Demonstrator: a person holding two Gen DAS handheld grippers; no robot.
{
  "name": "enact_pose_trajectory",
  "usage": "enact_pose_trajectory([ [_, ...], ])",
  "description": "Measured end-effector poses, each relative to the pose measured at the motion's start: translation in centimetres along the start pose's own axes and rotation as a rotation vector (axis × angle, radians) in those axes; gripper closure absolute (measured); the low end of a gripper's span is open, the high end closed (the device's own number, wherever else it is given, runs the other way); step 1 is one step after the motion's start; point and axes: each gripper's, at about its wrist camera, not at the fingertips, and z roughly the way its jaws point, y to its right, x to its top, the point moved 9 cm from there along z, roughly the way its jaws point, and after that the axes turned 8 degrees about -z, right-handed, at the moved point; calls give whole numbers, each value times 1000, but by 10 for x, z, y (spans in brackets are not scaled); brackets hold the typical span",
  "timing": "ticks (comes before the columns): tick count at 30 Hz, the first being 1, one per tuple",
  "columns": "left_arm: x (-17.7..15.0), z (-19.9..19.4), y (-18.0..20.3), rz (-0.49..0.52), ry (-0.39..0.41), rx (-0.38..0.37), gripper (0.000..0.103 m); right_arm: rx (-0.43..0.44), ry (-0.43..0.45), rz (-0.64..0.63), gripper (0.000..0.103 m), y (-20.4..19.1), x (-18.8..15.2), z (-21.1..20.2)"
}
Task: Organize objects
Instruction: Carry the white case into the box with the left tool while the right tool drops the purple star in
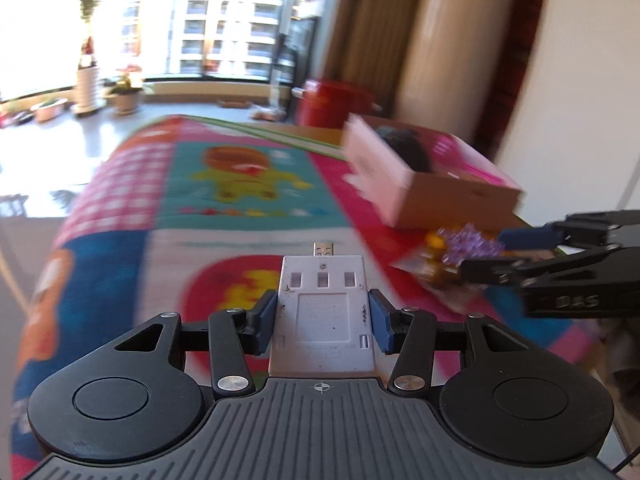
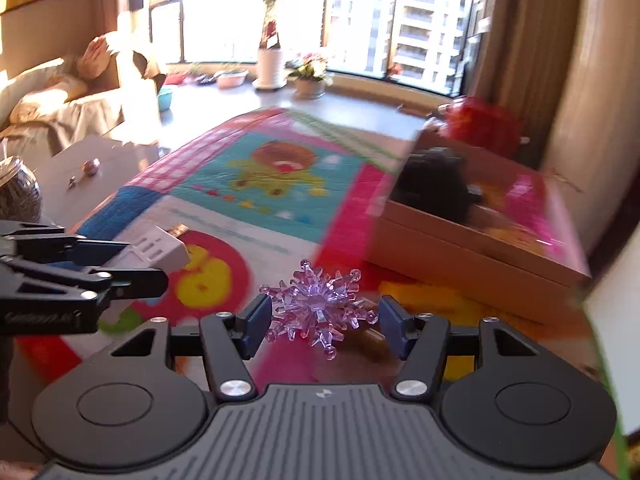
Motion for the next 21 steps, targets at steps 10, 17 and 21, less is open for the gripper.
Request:
enact_pose_trajectory([
  [10,70,55,126,233,54,-146,50,-132,58,107,44,79,-49,-54],
  [17,128,149,158,186,47,-137,52,-137,58,179,44,99,-63,-48],
  [21,121,157,147,174,58,-129,52,-148,48,185,44,104,-70,-44],
])
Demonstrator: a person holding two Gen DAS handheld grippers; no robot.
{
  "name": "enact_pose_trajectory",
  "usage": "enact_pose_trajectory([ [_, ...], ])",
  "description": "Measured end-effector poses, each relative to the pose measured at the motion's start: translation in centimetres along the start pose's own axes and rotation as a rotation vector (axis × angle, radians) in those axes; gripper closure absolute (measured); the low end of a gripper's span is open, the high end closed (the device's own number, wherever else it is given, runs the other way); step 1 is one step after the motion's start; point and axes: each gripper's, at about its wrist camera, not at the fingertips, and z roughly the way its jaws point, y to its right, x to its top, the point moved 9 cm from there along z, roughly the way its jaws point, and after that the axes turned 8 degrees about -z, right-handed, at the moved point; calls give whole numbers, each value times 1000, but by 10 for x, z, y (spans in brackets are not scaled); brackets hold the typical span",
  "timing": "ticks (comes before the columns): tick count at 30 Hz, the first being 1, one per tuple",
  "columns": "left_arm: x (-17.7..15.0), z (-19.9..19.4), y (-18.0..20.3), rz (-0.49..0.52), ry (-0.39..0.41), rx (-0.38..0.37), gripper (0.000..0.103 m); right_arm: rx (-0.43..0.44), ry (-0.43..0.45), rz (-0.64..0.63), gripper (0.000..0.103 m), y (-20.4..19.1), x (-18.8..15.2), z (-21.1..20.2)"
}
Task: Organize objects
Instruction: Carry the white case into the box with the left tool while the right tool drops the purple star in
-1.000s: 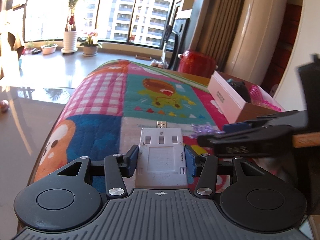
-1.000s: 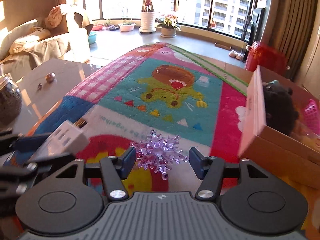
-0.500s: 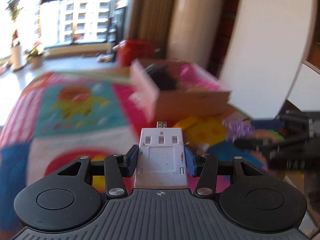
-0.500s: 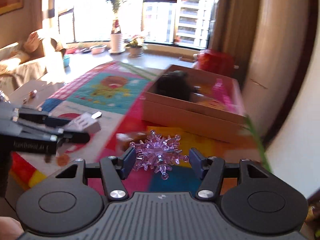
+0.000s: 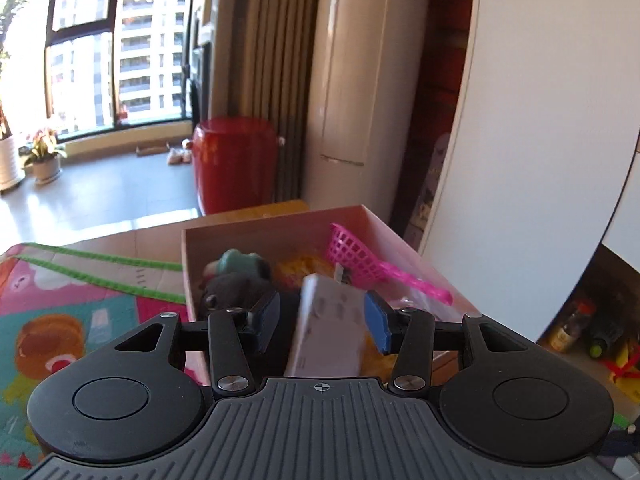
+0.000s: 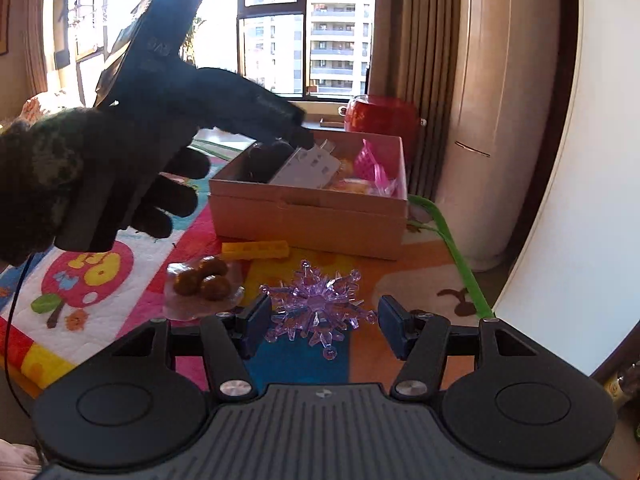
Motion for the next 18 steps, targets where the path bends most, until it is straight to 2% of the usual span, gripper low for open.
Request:
enact_pose_trajectory([
  [3,-12,-24,-17,-66,42,-11,52,-6,-23,21,44,7,-4,5],
  [7,-47,-62,-35,-91,49,-12,52,2,-7,51,44,14,10,5],
  [9,-63,-78,-44,-108,41,-16,52,-9,37,50,44,20,32,3],
  [14,-91,-101,-54,-142,-9,-20,52,-24,162,100,44,41,131,20],
  [15,-94,-106,-55,-138,-12,-18,52,-20,179,114,34,44,150,28],
  [16,-97,-107,-56,-132,-14,-10,52,-17,180,125,15,48,168,40],
  [18,-101,-105,-58,-118,-25,3,52,-39,171,156,8,57,187,58],
])
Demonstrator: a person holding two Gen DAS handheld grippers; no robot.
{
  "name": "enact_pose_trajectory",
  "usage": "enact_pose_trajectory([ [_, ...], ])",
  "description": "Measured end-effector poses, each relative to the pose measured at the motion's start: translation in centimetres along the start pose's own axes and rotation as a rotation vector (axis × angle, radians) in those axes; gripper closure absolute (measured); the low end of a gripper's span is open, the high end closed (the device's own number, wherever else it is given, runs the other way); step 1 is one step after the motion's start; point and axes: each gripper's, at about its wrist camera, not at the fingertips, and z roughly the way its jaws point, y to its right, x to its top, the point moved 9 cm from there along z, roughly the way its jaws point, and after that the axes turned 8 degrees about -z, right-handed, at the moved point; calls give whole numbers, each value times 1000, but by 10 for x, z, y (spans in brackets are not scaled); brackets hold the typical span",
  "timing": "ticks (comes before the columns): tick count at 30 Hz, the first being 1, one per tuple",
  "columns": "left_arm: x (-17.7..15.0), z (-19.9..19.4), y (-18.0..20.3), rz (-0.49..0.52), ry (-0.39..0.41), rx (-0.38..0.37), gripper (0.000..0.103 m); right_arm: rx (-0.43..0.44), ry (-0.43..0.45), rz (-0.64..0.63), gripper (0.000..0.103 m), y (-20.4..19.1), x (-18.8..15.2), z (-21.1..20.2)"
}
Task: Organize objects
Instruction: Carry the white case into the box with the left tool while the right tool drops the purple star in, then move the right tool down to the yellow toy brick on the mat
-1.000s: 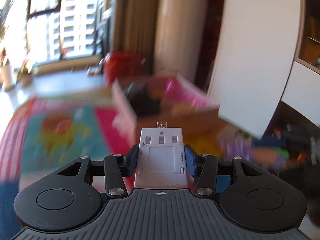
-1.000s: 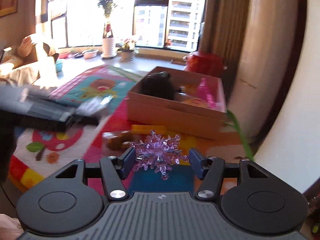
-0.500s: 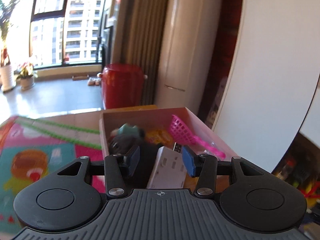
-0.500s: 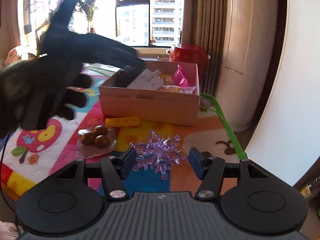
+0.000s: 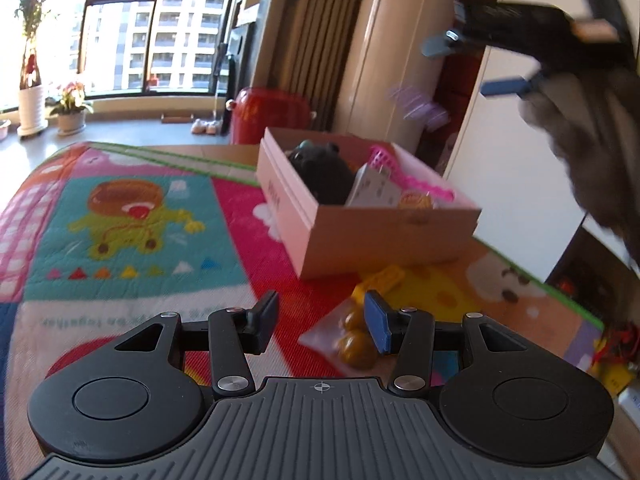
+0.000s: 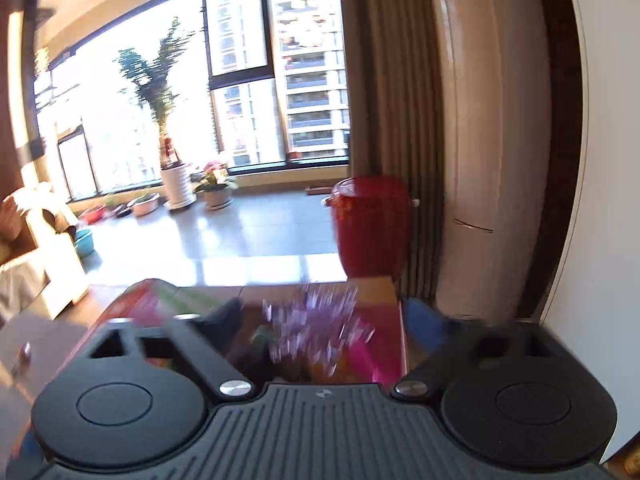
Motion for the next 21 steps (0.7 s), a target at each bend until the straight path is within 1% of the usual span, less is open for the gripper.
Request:
enact_pose_trajectory([
  [2,-6,0,2,27,-12,-10,52,-14,-32,16,8,4,-1,14],
  [4,-17,-3,3,52,-25,-20,52,-14,-54,30,8,7,-15,17],
  [8,-32,-4,10,78,-44,-39,52,-3,-117,34,8,8,-66,12],
  [11,-37,-2,20,98,-50,-70,52,-4,-128,-20,6,-2,-108,-8],
  [13,-40,-1,26,114,-59,-83,52,6,-133,-64,4,-13,-129,-19],
  [16,-45,3,33,129,-77,-82,52,36,-179,-94,2,-29,-157,-22],
  [19,-49,4,34,154,-87,-53,52,72,-237,-82,2,-42,-169,-5],
  [21,-50,3,33,155,-93,-43,52,84,-250,-91,2,-51,-172,5],
])
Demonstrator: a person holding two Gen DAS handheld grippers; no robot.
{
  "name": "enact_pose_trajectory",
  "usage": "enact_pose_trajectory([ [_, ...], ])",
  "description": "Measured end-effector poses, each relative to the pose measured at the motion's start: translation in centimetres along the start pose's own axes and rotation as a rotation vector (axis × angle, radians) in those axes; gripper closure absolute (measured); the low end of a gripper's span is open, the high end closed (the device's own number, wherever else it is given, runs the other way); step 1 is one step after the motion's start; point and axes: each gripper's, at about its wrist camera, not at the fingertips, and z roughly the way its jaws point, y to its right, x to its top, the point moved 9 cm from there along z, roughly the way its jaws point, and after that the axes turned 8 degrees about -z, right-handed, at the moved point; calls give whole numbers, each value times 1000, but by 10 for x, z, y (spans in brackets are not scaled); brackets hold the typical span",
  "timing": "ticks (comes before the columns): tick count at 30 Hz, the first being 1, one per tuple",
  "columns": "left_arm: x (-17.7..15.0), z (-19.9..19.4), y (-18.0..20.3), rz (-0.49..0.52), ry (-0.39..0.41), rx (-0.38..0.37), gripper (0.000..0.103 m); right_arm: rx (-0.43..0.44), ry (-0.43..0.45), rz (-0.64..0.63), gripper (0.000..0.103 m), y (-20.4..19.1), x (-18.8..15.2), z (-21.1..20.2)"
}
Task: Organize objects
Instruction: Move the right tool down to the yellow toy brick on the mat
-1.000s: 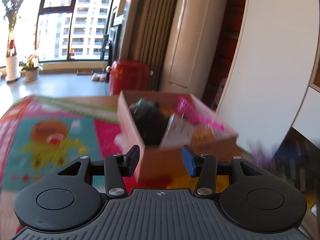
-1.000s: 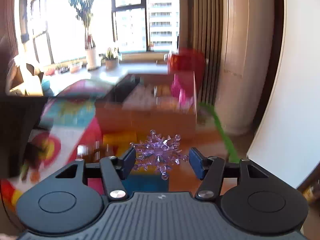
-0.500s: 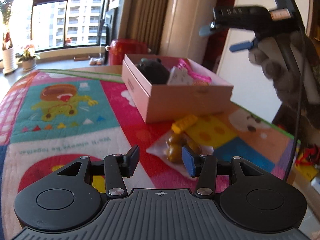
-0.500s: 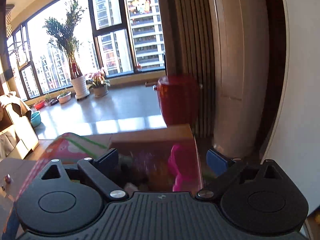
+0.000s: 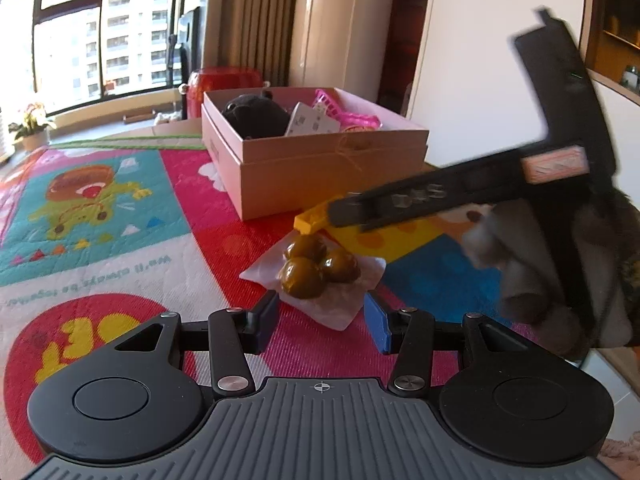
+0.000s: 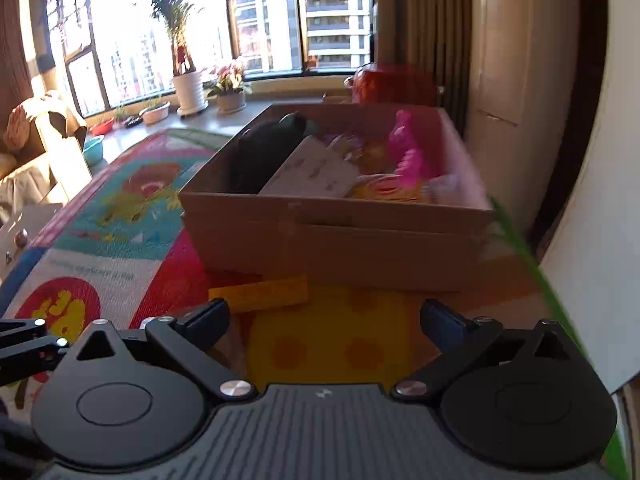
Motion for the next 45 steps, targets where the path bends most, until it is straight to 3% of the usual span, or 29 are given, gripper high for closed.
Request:
enact_pose_trajectory([
  [5,-2,-3,-2,-4,-10,20,52,61,-26,11,4,-15,12,23],
  [6,-2,-4,-2,-5,-10,22,52,71,-28,12,14,-19,15,26],
  [7,-2,-4,-2,-5,-11,25,52,76,-36,4,31,-21,16,28],
  [8,-2,-5,-2,-4,-12,29,52,72,-50,-5,39,-23,15,30],
  [17,-5,0,4,43,-29,70,52,-77,-35,26,39,22,-12,2],
  [20,-5,1,1,62,-33,100,52,-95,-31,45,34,36,-22,-3],
  [22,-4,0,-3,65,-36,123,52,-88,-21,50,11,37,-27,-4],
  [26,0,-1,-15,74,-30,206,51,-84,-12,57,4,42,-29,-9],
  [30,1,4,-15,31,-71,153,51,-53,-10,97,0,44,-30,-10],
  [34,-1,8,-4,33,-92,144,42,-42,4,129,0,47,-31,-12],
  [38,-2,18,7,26,-124,121,14,-31,12,145,0,48,-32,-12],
  [40,-2,24,11,10,-135,118,7,-29,15,149,0,49,-31,-12],
  [45,8,33,11,-87,-119,126,6,-19,37,194,0,55,-33,-17],
])
